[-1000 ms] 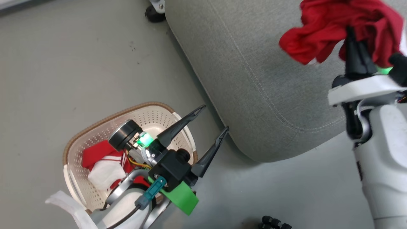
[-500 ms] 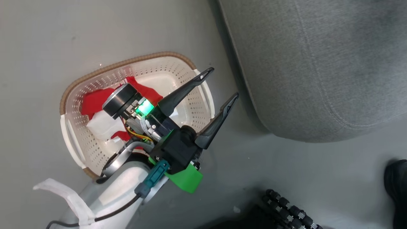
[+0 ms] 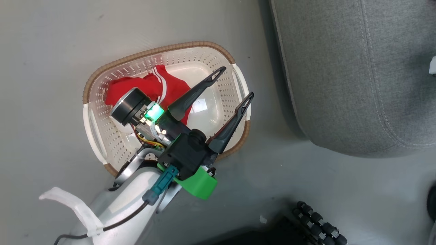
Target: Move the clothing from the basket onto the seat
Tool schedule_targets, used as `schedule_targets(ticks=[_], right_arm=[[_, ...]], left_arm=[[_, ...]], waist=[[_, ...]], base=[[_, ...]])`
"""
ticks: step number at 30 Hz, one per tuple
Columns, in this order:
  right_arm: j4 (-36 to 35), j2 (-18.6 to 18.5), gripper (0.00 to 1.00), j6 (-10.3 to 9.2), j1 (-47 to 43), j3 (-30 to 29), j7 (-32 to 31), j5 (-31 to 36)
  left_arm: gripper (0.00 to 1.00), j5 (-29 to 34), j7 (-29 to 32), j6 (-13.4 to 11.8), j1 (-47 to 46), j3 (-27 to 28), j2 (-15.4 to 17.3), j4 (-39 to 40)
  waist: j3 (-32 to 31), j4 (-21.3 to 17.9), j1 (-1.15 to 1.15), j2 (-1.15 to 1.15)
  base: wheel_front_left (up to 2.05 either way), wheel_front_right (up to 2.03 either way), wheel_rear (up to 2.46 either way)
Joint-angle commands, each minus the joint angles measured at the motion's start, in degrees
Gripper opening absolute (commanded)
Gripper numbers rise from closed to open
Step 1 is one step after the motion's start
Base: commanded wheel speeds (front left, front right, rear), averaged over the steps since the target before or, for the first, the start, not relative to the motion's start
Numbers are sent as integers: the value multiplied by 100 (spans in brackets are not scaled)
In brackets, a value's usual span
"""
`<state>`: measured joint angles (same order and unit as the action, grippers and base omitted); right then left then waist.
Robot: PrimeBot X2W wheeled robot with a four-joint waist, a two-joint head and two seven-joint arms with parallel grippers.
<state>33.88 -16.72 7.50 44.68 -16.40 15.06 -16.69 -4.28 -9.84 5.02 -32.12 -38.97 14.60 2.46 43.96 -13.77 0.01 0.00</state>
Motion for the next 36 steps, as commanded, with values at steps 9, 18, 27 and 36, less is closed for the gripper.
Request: schedule_targets(ticks=[9, 18, 27, 36], right_arm=[[-755, 414, 100, -3, -1097, -72, 17, 282], [-1833, 860, 100, -2, -2187, 15, 17, 715], [-2700, 1204, 100, -2, -3054, 613, 17, 942], [-3221, 1306, 100, -2, -3683, 1028, -9, 1078]], left_arm=[[100, -390, -408, -282, 312, 229, -206, -463], [100, -765, -542, -541, 661, 670, -437, -752], [100, -860, -529, -785, 1165, 1546, -625, -641], [100, -775, -530, -917, 1790, 2544, -755, -720]], waist=[[-917, 111, -1, 0], [-1759, 467, -1, 0], [-2344, 857, -1, 0], [-2777, 1194, -1, 0]], base=[[0, 0, 0], [0, 0, 0], [0, 0, 0], [0, 0, 0]])
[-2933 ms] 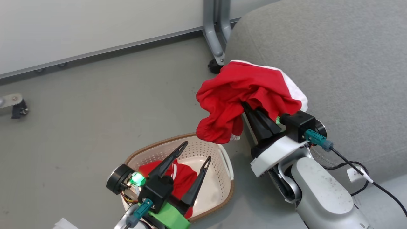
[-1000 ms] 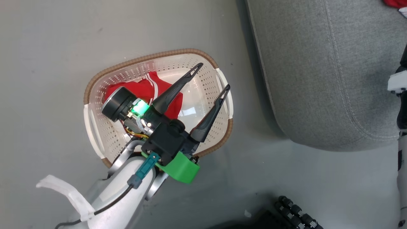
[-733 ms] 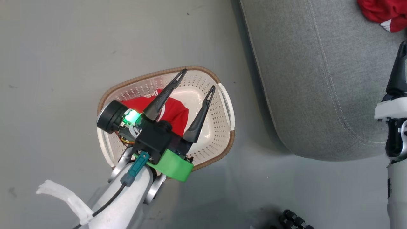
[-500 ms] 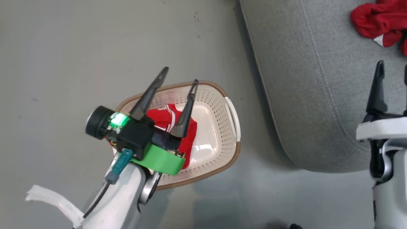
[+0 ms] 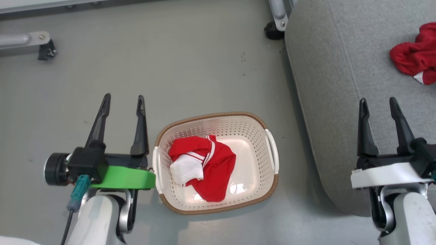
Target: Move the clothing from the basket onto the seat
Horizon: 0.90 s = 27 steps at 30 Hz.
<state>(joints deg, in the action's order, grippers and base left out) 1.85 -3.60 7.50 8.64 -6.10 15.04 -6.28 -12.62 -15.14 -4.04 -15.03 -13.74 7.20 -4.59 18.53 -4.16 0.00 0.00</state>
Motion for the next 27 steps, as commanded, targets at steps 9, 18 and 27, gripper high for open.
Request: schedule_targets(ticks=[9, 18, 27], right_arm=[[-298, 22, 100, -3, -594, 186, -247, 74], [-469, 35, 100, -2, -1036, 352, -493, 39], [-600, 52, 100, -2, -1315, 545, -623, -13]], left_arm=[[100, 201, 0, 175, 716, 571, -119, -128], [100, 418, 0, 351, 1266, 659, -203, -295], [100, 516, 0, 449, 1507, 715, -284, -447]], waist=[[-674, 350, 0, 0], [-1079, 297, 0, 0], [-1354, 282, 0, 0]], base=[[0, 0, 0], [0, 0, 0], [0, 0, 0]])
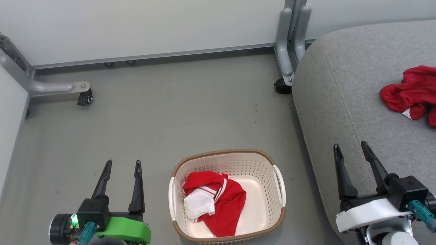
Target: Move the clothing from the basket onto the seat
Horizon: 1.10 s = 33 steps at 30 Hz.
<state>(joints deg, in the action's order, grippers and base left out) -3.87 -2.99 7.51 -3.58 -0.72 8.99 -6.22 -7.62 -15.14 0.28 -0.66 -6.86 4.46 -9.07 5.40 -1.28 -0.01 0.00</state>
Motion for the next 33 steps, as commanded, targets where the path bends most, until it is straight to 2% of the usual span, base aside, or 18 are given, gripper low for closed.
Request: schedule_targets(ticks=[1, 23, 28, 33], right_arm=[[-36, -7, 100, -3, -108, 15, -15, -23], [-190, 4, 100, -3, -84, 21, -91, -65], [-369, -15, 100, -3, 145, -53, -92, -69], [-596, -83, 100, -3, 594, -73, -63, -110]], left_arm=[[100, 16, 0, 25, 75, 33, -17, -8], [100, 87, 0, 93, -138, 150, -119, -102], [100, 123, 0, 81, -529, 29, -139, -39], [100, 3, 1, 94, -1207, -324, -153, -65]], waist=[[-52, -3, 1, 0], [12, 71, 1, 0], [433, 179, 1, 0], [1188, 183, 1, 0]], base=[[0, 0, 0], [0, 0, 0], [0, 0, 0], [0, 0, 0]])
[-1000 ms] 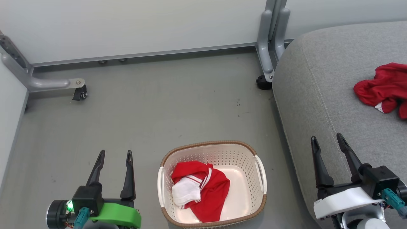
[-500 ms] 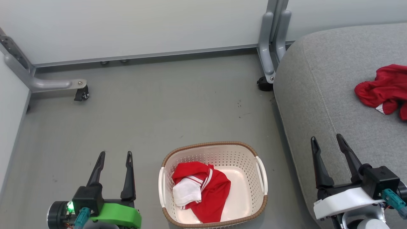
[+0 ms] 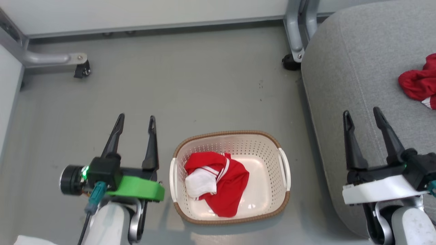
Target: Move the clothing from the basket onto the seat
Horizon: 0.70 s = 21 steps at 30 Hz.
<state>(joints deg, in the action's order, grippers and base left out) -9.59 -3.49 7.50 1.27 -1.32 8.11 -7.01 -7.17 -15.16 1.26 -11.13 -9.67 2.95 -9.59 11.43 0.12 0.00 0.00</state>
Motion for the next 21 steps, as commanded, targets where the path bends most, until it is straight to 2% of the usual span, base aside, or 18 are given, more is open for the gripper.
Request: schedule_targets(ticks=[1, 6, 11, 21], right_arm=[[-64, -48, 100, -2, 188, -12, 38, -43], [-199, -136, 100, -2, 686, 91, 134, -100], [-229, -156, 100, -2, 1079, 157, 294, -160], [-21, -107, 100, -2, 1740, 420, 595, -323]], left_arm=[[100, -52, 1, -22, -285, -139, -2, -29], [100, 130, 4, -77, -1029, -779, 3, -406], [100, 393, 3, 21, -1761, -1328, 9, -1034], [100, 941, 3, 199, -3078, -2065, 14, -2862]], waist=[[741, 38, 0, 0], [1594, -94, 0, 0], [2296, -259, 0, 0], [3434, -798, 0, 0]], base=[[0, 0, 0], [0, 0, 0], [0, 0, 0], [0, 0, 0]])
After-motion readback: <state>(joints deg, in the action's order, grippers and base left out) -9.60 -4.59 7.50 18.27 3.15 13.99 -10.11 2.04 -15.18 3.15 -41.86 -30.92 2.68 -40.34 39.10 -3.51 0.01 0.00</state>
